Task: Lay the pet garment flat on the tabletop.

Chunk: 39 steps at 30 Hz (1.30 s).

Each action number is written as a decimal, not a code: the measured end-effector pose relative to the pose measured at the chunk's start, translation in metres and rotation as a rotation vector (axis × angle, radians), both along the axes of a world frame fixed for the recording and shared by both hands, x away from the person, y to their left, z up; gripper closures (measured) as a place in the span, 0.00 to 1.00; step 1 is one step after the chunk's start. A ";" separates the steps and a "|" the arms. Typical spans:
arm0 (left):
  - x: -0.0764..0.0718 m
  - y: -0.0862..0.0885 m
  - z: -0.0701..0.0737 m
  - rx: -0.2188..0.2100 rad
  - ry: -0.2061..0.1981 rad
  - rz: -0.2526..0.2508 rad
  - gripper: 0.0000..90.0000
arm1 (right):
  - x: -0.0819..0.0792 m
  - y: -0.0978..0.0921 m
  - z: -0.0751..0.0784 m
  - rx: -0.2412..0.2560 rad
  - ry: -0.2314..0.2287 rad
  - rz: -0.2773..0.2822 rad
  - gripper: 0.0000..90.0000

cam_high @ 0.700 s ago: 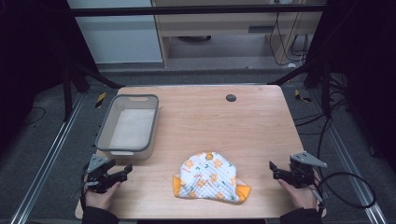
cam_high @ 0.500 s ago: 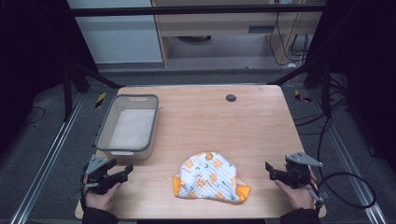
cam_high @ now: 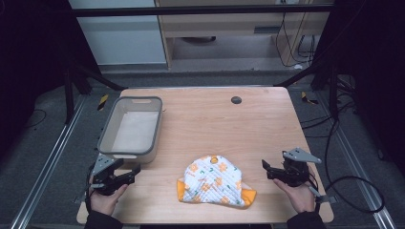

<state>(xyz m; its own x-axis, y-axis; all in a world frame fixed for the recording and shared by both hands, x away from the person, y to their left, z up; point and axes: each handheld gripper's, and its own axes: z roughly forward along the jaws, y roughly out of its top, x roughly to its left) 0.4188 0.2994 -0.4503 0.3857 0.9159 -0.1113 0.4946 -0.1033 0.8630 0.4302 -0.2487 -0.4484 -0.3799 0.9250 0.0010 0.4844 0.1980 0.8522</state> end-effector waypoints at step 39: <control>0.040 -0.118 0.023 0.042 0.024 -0.251 0.33 | 0.018 0.061 0.020 0.023 0.054 0.206 0.40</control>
<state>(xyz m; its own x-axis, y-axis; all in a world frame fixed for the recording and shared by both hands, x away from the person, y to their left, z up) 0.4592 0.1811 -0.4275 0.5992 0.7958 -0.0870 0.4693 -0.2612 0.8435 0.4483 -0.1881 -0.4280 -0.5601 0.8271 0.0468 0.4804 0.2783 0.8317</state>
